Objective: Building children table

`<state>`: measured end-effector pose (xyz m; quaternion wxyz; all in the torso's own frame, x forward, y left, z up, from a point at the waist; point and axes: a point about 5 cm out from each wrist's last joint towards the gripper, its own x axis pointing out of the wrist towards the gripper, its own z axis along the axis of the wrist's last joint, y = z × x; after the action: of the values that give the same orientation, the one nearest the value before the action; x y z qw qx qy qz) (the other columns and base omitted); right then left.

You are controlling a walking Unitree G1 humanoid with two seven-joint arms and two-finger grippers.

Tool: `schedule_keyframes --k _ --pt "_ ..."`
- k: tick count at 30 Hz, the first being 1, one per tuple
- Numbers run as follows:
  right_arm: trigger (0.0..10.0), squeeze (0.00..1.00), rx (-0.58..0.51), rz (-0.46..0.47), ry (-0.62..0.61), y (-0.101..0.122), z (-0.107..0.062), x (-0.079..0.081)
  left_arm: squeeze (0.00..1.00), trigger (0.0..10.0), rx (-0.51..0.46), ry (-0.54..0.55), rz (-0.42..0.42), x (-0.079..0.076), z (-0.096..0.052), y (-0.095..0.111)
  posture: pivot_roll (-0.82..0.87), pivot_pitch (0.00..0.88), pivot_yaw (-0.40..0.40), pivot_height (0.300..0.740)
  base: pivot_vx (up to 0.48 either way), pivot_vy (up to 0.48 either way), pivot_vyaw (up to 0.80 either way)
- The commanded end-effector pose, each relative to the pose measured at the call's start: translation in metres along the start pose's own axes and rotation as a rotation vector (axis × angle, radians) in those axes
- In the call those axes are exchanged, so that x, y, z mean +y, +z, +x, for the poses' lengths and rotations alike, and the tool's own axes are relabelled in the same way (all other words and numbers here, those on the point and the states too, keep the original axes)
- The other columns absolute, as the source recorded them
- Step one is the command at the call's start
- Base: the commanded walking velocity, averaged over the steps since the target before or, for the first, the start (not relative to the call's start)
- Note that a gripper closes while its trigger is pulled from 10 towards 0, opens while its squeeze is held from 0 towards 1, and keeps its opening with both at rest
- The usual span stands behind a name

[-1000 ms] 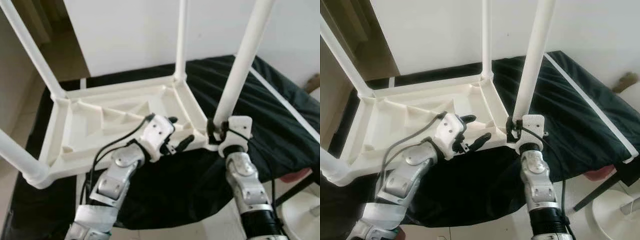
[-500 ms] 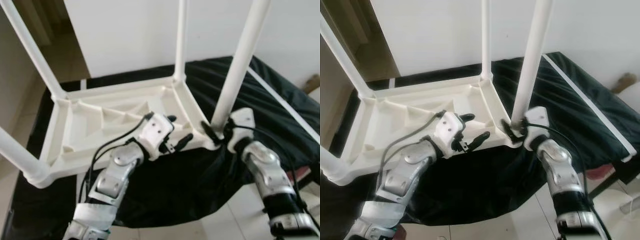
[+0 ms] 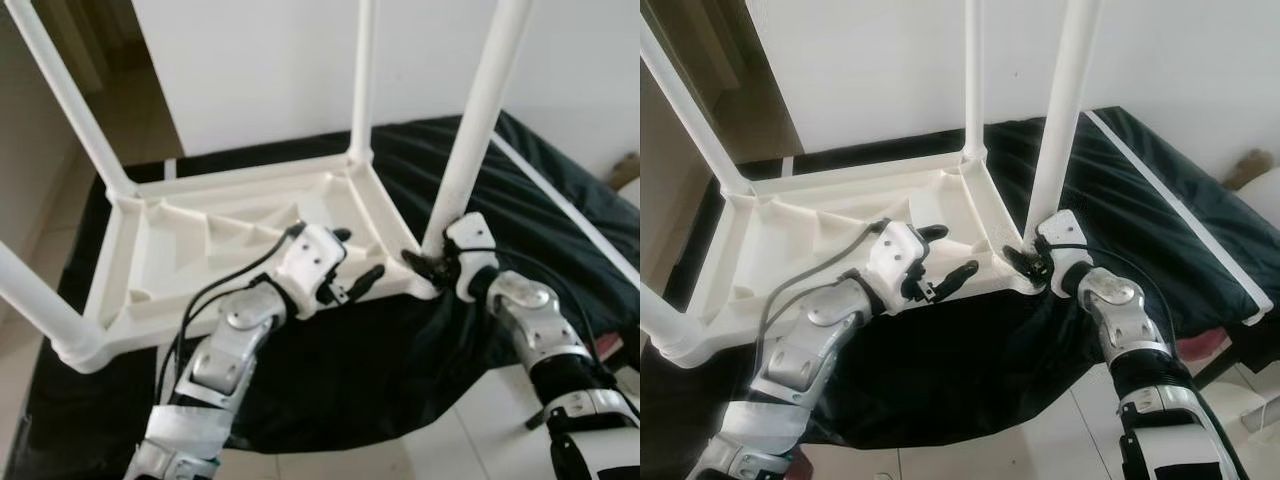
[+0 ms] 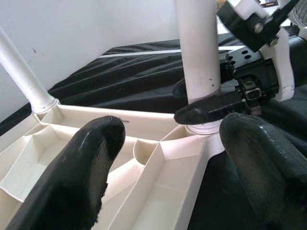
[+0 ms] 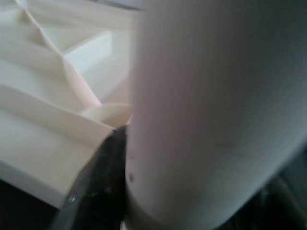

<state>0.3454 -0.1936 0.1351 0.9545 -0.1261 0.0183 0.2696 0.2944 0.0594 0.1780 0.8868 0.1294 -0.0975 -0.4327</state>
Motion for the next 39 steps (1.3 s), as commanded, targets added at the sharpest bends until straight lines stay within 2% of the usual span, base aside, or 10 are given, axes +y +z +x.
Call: schedule_keyframes --k 1,7,8,12,21,22,25,30,36,39 --pt "0.0 0.00 0.026 -0.008 0.024 -0.004 0.000 0.000 0.00 10.0 0.002 0.028 -0.002 0.003 -0.002 0.001 0.04 0.000 0.041 0.740 0.000 0.000 0.00" --pt "0.0 0.00 0.031 0.037 0.010 -0.012 -0.006 0.000 0.00 10.0 0.002 0.017 -0.004 0.001 -0.001 0.001 0.03 0.000 0.053 0.740 0.000 0.000 0.00" --pt "10.0 0.00 0.031 0.047 0.003 -0.014 -0.008 0.000 0.00 10.0 0.001 0.014 -0.005 0.001 0.000 0.001 0.02 0.000 0.054 0.740 0.000 0.000 0.00" --pt "10.0 0.00 0.015 0.078 -0.023 -0.016 -0.009 0.004 0.00 10.0 0.000 0.009 -0.007 0.000 0.000 0.001 0.01 0.000 0.054 0.740 0.000 0.000 0.00" --pt "10.0 0.00 0.043 0.106 -0.287 -0.021 -0.010 0.001 0.00 10.0 0.000 0.002 -0.018 -0.004 0.001 0.000 0.00 0.000 0.050 0.740 0.000 0.000 0.00" --pt "10.0 0.00 0.041 0.139 -0.372 -0.020 -0.009 0.005 0.00 10.0 0.000 0.003 -0.020 -0.004 0.001 -0.001 0.00 0.000 0.047 0.740 0.000 0.000 0.00" --pt "10.0 0.00 0.045 0.193 -0.472 -0.020 -0.010 0.012 0.00 10.0 -0.001 0.007 -0.024 -0.004 0.001 -0.001 0.00 0.000 0.040 0.740 0.000 0.000 0.00" --pt "10.0 0.00 0.054 0.244 -0.571 -0.022 -0.013 0.022 0.00 10.0 -0.001 0.012 -0.028 -0.005 0.001 -0.001 0.00 0.000 0.034 0.740 0.000 0.000 0.00" --pt "10.0 0.00 0.051 0.239 -0.659 -0.021 -0.014 0.035 0.00 10.0 0.000 0.009 -0.028 -0.006 0.000 -0.002 0.00 0.000 0.032 0.740 0.000 0.000 0.00" --pt "10.0 0.00 0.056 0.262 -0.809 -0.019 -0.016 0.048 0.00 10.0 -0.005 0.012 -0.024 -0.005 0.002 -0.002 -0.01 0.000 0.022 0.740 0.000 0.000 0.00"
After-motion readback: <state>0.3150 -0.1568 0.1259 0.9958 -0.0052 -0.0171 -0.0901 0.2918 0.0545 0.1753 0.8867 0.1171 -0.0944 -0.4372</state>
